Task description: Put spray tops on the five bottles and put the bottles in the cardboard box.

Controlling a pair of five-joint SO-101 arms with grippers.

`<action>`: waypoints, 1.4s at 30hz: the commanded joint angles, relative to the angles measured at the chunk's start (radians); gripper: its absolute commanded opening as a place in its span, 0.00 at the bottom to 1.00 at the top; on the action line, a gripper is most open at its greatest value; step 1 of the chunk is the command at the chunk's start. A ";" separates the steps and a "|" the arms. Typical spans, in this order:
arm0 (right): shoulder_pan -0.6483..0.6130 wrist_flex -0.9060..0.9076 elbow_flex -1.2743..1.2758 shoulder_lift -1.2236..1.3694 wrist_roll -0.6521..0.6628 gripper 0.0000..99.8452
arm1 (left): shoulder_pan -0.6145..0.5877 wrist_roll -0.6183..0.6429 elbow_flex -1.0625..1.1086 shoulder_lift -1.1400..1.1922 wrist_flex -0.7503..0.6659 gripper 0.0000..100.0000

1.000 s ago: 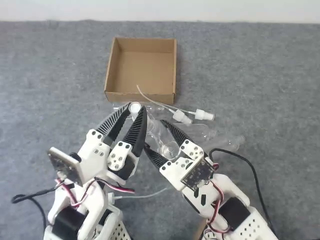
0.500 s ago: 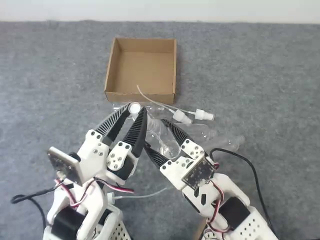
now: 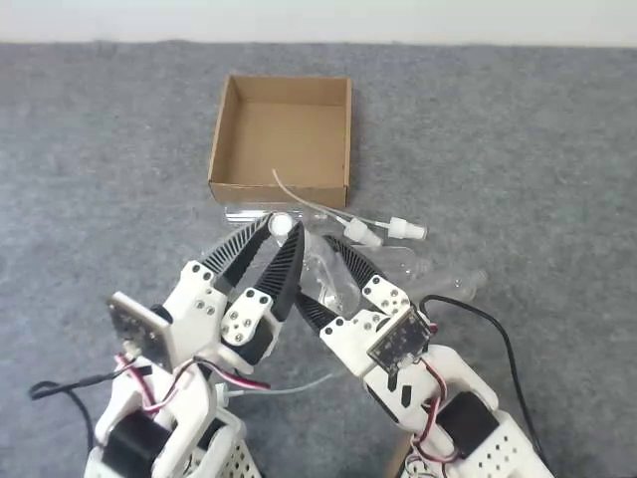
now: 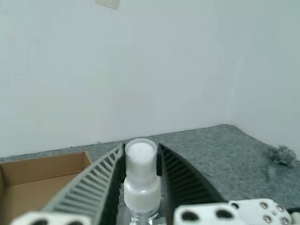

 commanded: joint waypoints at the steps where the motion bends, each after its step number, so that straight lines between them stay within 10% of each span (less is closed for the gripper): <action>1: 0.005 -0.027 -0.069 -0.016 -0.011 0.01 | 0.008 -0.032 -0.010 -0.015 0.012 0.08; 20: 0.071 0.007 -0.071 -0.018 -0.018 0.01 | 0.226 -0.169 -0.012 -0.014 0.109 0.08; 42: 0.119 -0.002 -0.051 -0.018 -0.020 0.01 | 0.041 -0.115 -0.170 -0.017 0.146 0.08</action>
